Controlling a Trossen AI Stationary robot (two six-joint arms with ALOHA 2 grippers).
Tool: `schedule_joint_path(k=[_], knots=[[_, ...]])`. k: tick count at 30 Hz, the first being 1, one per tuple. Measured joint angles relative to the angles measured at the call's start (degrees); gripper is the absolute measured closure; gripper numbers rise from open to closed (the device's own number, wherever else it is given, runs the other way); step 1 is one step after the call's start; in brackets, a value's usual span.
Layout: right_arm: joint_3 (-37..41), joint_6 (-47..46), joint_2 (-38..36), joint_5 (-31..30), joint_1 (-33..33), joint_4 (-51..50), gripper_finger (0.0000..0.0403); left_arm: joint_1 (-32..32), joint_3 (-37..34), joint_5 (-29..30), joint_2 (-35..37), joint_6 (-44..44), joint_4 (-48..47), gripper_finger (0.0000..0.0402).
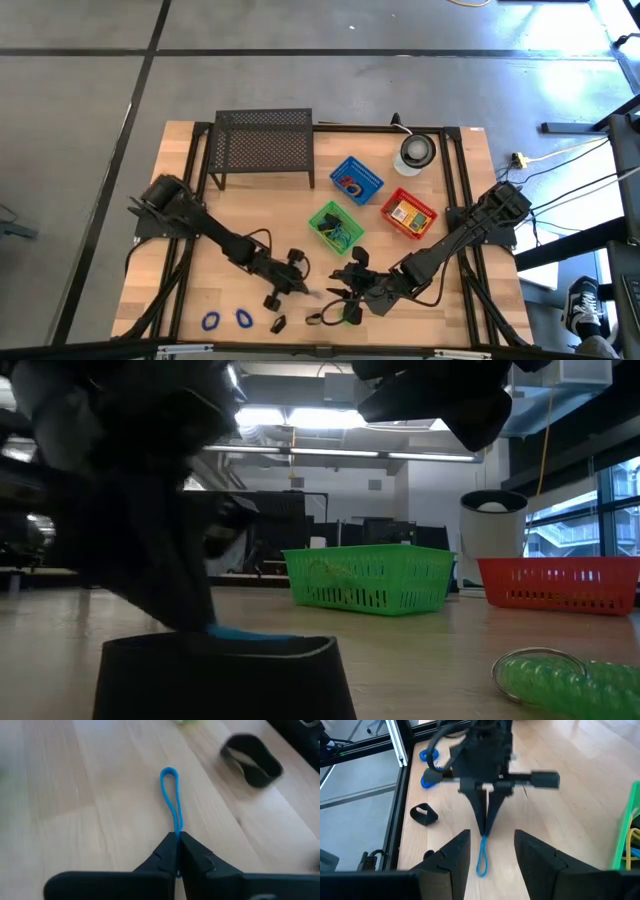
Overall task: Pick & Place Office Desk Supplies
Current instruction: Put the blue rubber band into the green basket
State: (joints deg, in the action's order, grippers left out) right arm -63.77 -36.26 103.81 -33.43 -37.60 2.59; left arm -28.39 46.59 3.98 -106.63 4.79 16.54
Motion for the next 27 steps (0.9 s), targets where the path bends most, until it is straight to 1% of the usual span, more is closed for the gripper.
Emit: schedule_joint_path(k=[3, 7, 12, 15, 17, 21, 24, 27], knots=[[0.00, -0.67, 0.00, 0.02, 0.00, 0.12, 0.0250, -0.70, 0.10, 3.53, 5.43, -1.50, -4.86, 0.0396], [0.00, -0.70, 0.00, 0.00, 0.00, 1.35, 0.0250, -2.32, 0.16, 13.55, 12.83, -3.03, -10.87, 0.0396], [0.02, 1.16, 0.00, -0.20, 0.32, 3.30, 0.0250, -3.65, 0.20, 25.40, 21.24, -3.15, -11.06, 0.0396], [0.02, 5.03, 0.00, -0.22, 0.45, 6.39, 0.0250, -4.66, 0.20, 32.53, 25.26, -5.14, -10.15, 0.0396], [0.02, 8.56, 0.00, -0.23, 0.48, 8.83, 0.0250, -5.55, 0.22, 35.86, 27.14, -7.47, -8.82, 0.0396], [0.02, 16.73, 0.00, -1.81, 0.54, 15.37, 0.0250, -7.60, 0.26, 38.54, 28.64, -12.59, -2.74, 0.0396], [0.02, 20.88, 0.00, -3.89, 1.24, 20.12, 0.0248, -9.57, 0.29, 37.90, 28.53, -16.44, 0.83, 0.0396], [0.02, 22.73, 0.00, -5.16, 2.29, 24.01, 0.0235, -11.62, 0.31, 37.47, 27.92, -19.05, 2.38, 0.0396]])
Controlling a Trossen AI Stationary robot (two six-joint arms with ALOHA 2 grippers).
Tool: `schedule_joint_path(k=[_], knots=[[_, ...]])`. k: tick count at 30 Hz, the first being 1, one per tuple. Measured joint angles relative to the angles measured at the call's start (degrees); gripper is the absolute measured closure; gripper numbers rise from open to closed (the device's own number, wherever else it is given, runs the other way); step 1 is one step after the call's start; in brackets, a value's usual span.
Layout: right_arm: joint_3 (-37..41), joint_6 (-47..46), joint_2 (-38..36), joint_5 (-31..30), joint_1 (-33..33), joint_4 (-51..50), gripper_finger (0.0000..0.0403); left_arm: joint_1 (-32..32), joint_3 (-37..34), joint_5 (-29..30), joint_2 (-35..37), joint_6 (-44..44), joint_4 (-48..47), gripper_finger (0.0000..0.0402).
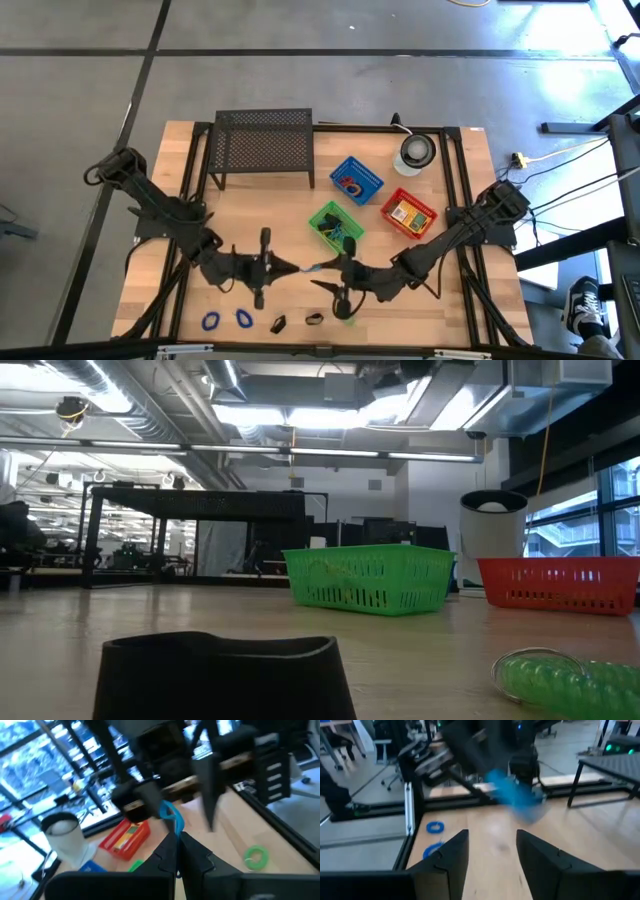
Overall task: Pick & Place Office Desk Supplies
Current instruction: Put the blue rubber band into the green basket
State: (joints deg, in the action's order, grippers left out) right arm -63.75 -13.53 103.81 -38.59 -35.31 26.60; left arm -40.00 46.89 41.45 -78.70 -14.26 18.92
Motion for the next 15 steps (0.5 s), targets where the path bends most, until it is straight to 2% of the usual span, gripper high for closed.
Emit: schedule_joint_path(k=[3, 6, 9, 12, 15], knots=[[0.00, 1.89, -0.01, 1.04, 1.01, 1.89, 0.0214, -1.76, 0.02, -0.02, 0.03, -2.27, 1.17, 0.0396], [0.00, 3.85, -0.01, 4.57, 1.79, 3.14, 0.0194, -2.79, 0.02, 0.52, 0.01, -3.06, 2.16, 0.0396], [0.00, 6.39, -0.01, 8.22, 2.37, 5.72, 0.0177, -2.73, 0.04, 0.48, 0.04, -3.06, 3.00, 0.0396], [0.00, 9.44, -0.01, 9.40, 2.70, 9.06, 0.0167, -1.83, 0.04, 0.42, -0.30, -3.04, 3.72, 0.0396], [0.00, 11.89, -0.02, 9.49, 3.03, 11.93, 0.0163, -0.56, 0.04, -2.77, -1.56, -3.04, 3.86, 0.0396]])
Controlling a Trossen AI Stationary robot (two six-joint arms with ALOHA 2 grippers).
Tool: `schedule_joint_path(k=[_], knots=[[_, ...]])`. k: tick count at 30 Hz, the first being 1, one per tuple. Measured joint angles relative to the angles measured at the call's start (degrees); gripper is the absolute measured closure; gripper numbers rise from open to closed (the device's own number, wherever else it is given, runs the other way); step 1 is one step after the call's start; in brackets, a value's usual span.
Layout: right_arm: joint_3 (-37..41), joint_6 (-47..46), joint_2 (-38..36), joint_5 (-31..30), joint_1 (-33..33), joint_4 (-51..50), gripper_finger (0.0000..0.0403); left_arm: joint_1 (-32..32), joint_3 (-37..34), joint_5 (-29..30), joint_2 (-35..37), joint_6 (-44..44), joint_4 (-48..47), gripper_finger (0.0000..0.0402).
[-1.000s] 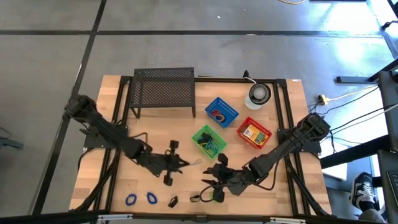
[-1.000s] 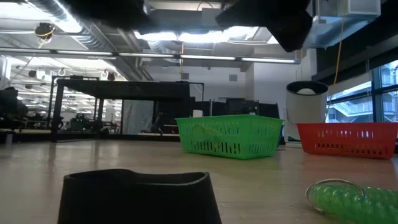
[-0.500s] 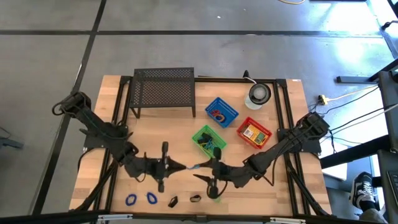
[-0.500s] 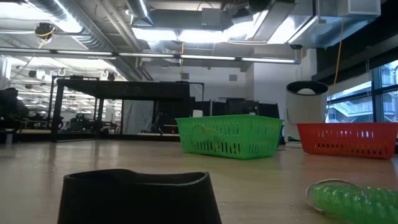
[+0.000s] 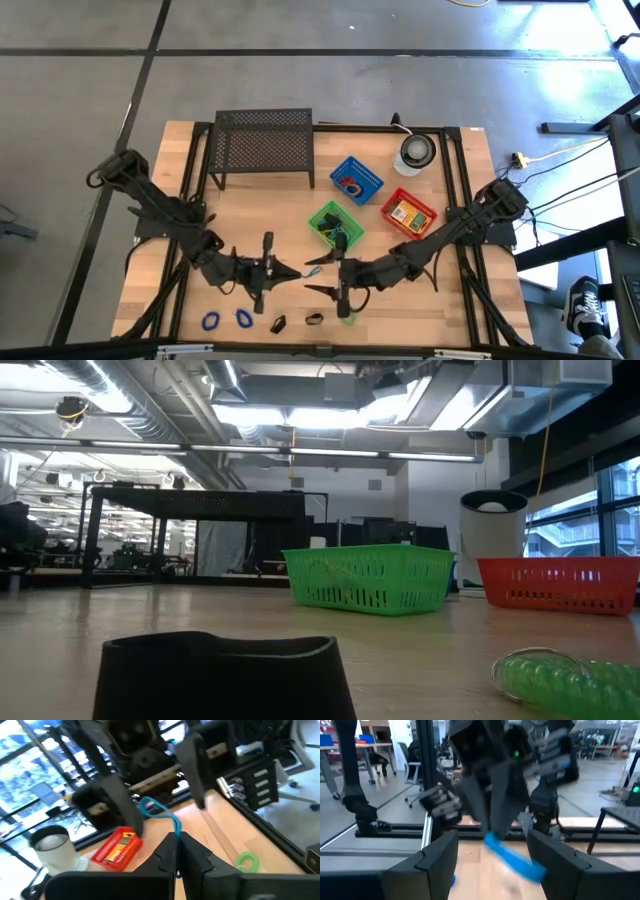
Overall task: Pick & Place Office Desk Supplies
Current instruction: Put the blue rubber band into the green basket
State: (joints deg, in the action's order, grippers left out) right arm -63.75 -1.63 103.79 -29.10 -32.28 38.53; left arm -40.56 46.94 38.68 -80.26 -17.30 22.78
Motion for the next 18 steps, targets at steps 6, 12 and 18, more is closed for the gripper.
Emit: schedule_joint_path(k=[6, 12, 18], knots=[[0.00, -0.27, 0.00, 0.00, 0.23, 0.47, 0.0163, 1.67, 0.00, 1.76, -1.10, -1.94, 4.21, 0.0396], [0.00, -0.96, 0.00, 0.02, 0.23, 0.43, 0.0166, 1.67, 0.00, 2.29, -1.12, -1.97, 5.36, 0.0396], [0.00, -0.96, 0.00, 0.01, 0.23, 0.45, 0.0198, 1.64, 0.00, 1.98, -1.12, -1.96, 5.34, 0.0396]])
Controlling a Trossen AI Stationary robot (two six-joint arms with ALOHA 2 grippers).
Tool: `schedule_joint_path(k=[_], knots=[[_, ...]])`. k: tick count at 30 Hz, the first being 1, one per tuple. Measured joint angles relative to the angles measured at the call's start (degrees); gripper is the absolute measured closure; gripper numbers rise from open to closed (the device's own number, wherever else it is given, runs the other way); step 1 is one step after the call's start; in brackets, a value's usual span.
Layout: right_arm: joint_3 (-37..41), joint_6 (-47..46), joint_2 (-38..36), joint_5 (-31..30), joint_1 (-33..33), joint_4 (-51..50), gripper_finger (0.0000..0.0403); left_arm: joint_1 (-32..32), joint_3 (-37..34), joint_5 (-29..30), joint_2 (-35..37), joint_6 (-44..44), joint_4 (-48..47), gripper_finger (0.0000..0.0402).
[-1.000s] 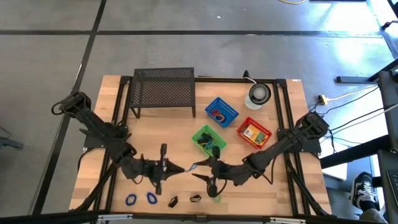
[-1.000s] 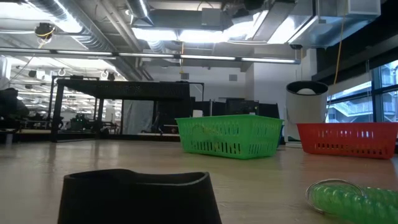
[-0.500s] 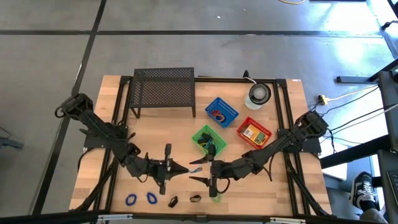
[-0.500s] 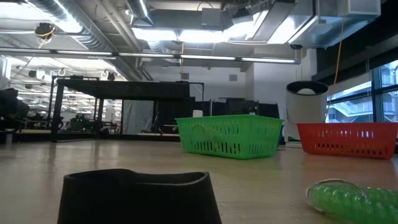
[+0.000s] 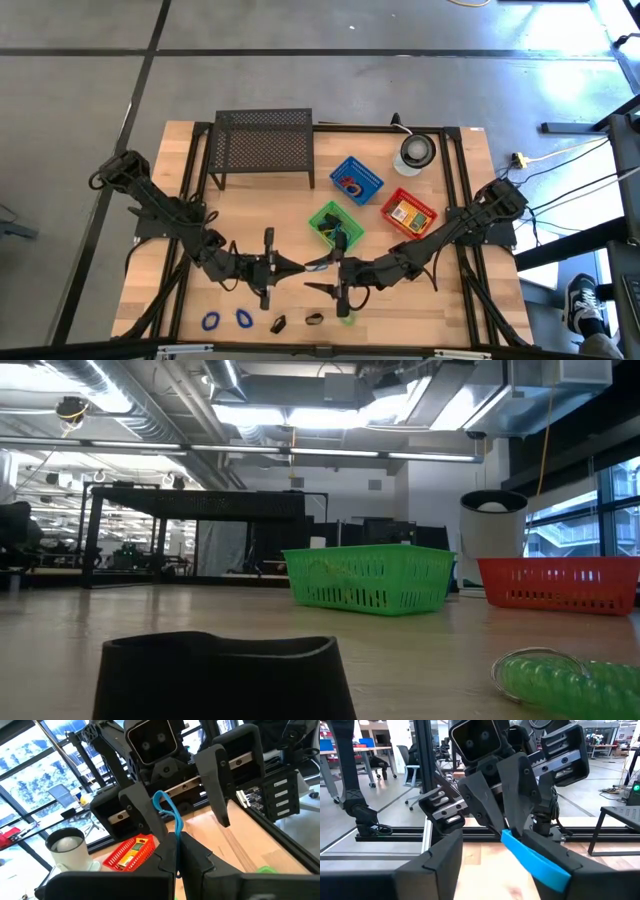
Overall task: Pick & Place Office Desk Supplies
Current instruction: Put the blue rubber band into the green basket
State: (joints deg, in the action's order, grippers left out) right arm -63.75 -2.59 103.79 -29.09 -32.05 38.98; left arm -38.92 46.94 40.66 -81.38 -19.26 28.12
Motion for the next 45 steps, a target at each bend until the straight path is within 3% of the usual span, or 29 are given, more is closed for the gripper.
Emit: schedule_joint_path(k=[8, 19, 27, 33, 39, 45], knots=[[0.00, -0.02, 0.00, -4.59, -0.02, 0.02, 0.0270, -0.41, 0.00, 0.03, 0.00, 0.01, 0.00, 0.0396], [0.00, -0.14, 0.00, -1.16, -0.02, 0.00, 0.0394, -1.18, 0.00, 0.35, 0.00, 0.01, -0.07, 0.0396], [0.00, -1.70, 0.00, -0.86, -0.04, 0.00, 0.0398, -1.18, 0.00, 0.33, 0.00, 2.38, -0.07, 0.0392], [0.00, -1.88, 0.00, -0.91, -0.02, -0.02, 0.0400, -1.40, 0.00, 3.37, 0.00, 3.70, -0.04, 0.0343], [0.00, -7.66, 0.00, -4.27, 0.14, -3.11, 0.0401, -3.80, 0.00, 10.42, 0.00, 3.60, 0.59, 0.0267], [0.00, -20.24, -0.49, -8.63, 3.25, -15.48, 0.0401, -5.31, 0.00, 23.68, 0.22, 3.49, 0.90, 0.0225]])
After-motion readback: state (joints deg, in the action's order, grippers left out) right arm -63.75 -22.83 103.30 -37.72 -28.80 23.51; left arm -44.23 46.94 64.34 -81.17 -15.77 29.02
